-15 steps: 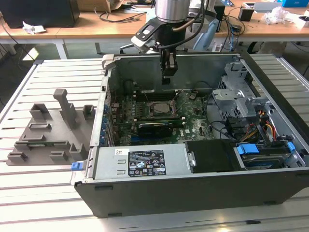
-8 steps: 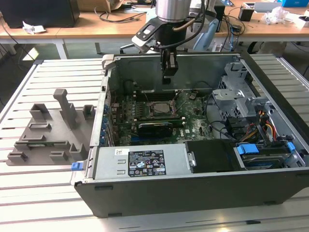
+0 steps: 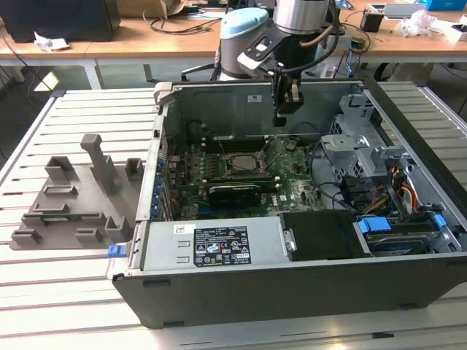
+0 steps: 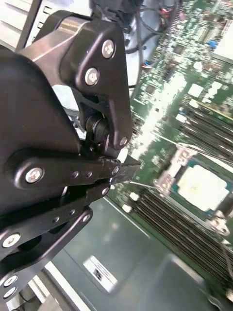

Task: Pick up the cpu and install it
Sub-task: 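Close the cpu cover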

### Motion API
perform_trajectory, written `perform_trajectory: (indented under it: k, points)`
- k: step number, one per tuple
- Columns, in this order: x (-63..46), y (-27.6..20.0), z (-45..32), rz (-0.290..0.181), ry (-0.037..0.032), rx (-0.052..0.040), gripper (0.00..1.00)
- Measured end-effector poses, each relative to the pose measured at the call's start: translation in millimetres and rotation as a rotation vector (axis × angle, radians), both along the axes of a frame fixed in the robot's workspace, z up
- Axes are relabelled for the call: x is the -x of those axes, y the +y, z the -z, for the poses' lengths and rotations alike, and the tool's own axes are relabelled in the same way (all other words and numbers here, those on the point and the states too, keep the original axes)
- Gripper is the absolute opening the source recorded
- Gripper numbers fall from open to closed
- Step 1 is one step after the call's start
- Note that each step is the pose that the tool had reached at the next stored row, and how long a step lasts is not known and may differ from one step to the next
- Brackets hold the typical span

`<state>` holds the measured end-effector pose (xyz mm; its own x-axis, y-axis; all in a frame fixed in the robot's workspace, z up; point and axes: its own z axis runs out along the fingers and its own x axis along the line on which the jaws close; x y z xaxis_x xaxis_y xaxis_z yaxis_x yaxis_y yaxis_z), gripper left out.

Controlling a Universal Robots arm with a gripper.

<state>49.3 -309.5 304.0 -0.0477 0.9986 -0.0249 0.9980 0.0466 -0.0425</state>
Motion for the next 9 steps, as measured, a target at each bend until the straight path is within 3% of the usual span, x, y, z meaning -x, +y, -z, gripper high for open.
perform_trajectory:
  k: [2,4,9]
  points:
    - [-13.6,0.2,5.7,0.000,0.0072,-0.0001,0.11]
    - [-20.3,0.3,13.2,0.000,0.0091,0.0000,0.11]
    - [-24.9,0.5,22.6,-0.001,0.0096,0.0000,0.11]
